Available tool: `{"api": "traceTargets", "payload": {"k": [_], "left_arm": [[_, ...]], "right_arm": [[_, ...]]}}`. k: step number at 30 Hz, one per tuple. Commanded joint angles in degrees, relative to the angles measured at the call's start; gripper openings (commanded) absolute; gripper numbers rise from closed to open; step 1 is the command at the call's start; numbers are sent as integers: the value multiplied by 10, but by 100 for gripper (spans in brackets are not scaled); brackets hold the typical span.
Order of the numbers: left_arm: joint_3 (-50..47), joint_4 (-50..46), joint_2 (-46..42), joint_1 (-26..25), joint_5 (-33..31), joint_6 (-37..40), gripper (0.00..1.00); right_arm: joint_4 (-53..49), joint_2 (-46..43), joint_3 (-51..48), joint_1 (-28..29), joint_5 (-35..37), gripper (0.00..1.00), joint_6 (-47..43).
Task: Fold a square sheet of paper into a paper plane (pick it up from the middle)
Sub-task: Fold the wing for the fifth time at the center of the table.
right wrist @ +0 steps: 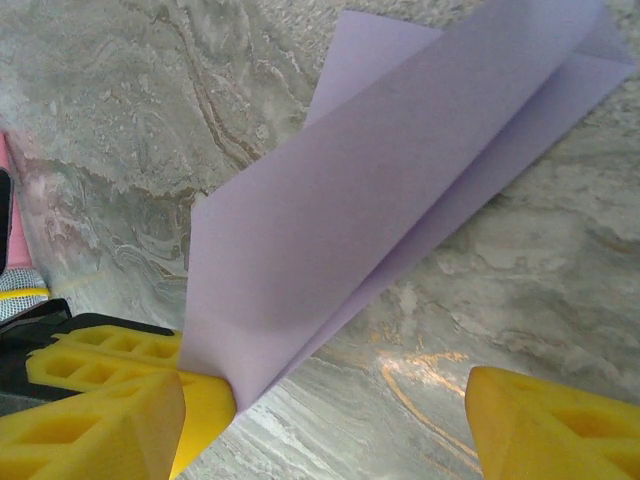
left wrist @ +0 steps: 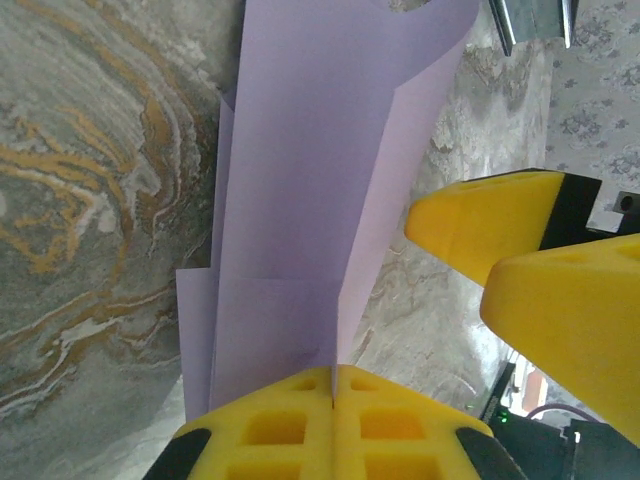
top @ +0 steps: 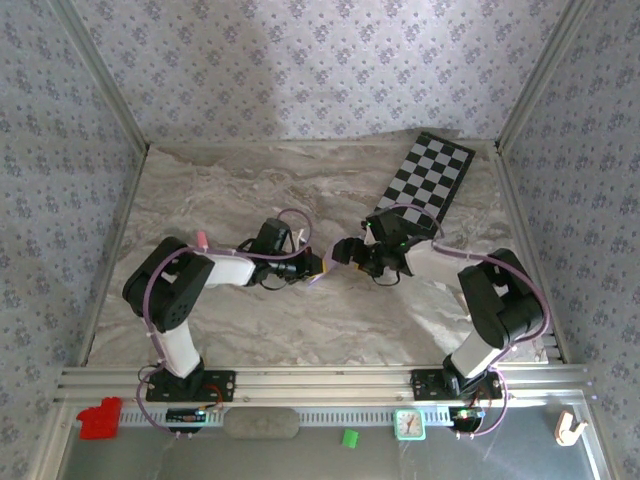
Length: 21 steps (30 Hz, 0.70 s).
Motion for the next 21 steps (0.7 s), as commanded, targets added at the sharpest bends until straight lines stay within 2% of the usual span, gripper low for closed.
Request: {"api": "traceTargets", "payload": {"k": [1,13,21], "left_arm": [[11,8,15,5,22,-32,0],[-7,56,31,10,27,-81,2],[-16,66,41,11,22,-82,5]], "right_arm": [[1,19,23,-3,-21,76,-15],[-26,73,59,0,1,75,17],[-67,113,90,5,33,71,46]]}}
